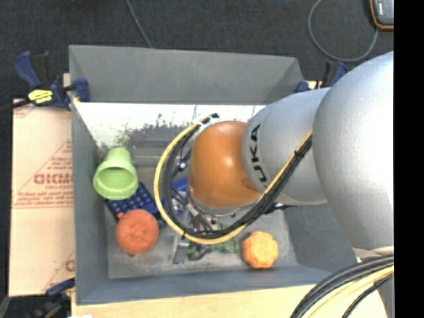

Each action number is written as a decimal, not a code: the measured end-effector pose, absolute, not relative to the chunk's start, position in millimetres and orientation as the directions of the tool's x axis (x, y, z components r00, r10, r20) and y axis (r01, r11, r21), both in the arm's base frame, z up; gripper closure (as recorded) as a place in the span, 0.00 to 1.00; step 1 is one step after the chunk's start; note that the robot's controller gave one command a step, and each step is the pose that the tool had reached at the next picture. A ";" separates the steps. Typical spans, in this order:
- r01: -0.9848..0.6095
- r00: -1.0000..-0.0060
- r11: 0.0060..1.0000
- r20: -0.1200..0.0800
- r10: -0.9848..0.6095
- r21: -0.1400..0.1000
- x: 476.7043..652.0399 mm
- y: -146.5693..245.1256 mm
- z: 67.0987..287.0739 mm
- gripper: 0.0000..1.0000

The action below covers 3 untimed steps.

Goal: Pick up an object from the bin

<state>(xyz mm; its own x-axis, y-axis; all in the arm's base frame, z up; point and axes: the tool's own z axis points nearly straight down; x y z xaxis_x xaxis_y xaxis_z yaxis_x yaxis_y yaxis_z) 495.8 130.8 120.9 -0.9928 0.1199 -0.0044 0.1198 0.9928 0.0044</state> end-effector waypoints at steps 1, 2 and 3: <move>-0.080 -0.997 0.997 -0.005 -0.080 -0.001 504.4 109.2 119.4 0.00; -0.018 -1.000 1.000 -0.004 -0.018 0.002 489.7 110.9 120.5 0.00; -0.002 -1.000 1.000 -0.007 -0.002 -0.001 496.3 105.6 117.0 0.00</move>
Offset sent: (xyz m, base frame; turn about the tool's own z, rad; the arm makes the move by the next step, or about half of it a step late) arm -0.0208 -0.0086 0.0006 0.1131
